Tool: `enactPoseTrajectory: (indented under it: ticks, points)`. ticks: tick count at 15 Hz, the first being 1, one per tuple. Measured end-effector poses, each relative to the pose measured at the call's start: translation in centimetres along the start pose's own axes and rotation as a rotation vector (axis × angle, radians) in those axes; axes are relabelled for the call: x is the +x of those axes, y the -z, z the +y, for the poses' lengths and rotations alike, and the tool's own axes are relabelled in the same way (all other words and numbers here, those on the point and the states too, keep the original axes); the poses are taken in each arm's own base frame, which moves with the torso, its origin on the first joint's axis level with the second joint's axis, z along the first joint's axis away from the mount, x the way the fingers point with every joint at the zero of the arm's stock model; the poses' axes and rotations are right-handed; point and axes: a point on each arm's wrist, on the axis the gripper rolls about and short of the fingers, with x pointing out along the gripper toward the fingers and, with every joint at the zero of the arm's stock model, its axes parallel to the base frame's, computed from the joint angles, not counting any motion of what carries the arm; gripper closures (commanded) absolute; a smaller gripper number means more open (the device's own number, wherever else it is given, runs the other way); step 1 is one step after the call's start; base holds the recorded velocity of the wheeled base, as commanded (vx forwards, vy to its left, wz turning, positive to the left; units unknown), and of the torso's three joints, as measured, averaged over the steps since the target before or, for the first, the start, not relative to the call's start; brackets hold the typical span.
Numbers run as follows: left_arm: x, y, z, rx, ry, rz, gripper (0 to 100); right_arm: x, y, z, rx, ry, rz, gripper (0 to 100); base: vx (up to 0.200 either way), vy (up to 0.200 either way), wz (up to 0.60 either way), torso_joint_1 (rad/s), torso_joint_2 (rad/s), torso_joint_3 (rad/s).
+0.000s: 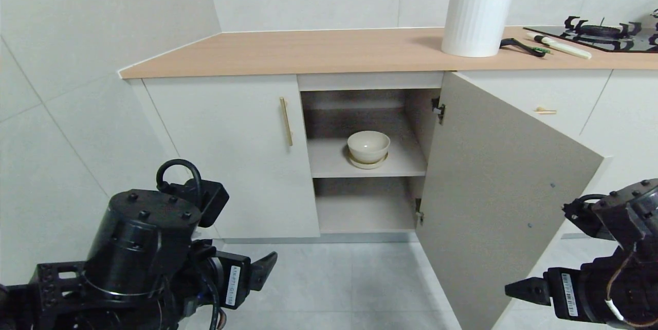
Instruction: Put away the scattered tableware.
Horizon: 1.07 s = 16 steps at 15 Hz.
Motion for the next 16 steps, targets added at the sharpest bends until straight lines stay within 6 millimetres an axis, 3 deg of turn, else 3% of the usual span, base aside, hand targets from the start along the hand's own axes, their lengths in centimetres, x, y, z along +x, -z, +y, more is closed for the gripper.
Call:
enactPoseTrajectory:
  ticks: [5,10,13,16]
  points:
    - [0.0,0.0,0.0,-0.001,0.000,0.000,0,-0.2,-1.3,-2.7,0.014,0.197,-0.012,0,0.000,0.000,0.00,0.000,0.00,0.000]
    - [0.0,0.0,0.0,-0.002,0.001,-0.002,0,-1.4,-4.1,-6.4,0.126,0.340,-0.076,0,0.000,0.000,0.00,0.000,0.00,0.000]
    - [0.0,0.0,0.0,-0.003,0.000,-0.002,0,-2.0,-5.6,-7.6,0.195,0.359,-0.152,0,0.000,0.000,0.00,0.000,0.00,0.000]
    - [-0.1,0.0,0.0,-0.004,0.000,-0.003,0,-1.3,-7.4,-8.3,0.252,0.316,-0.254,0,0.000,0.000,0.00,0.000,0.00,0.000]
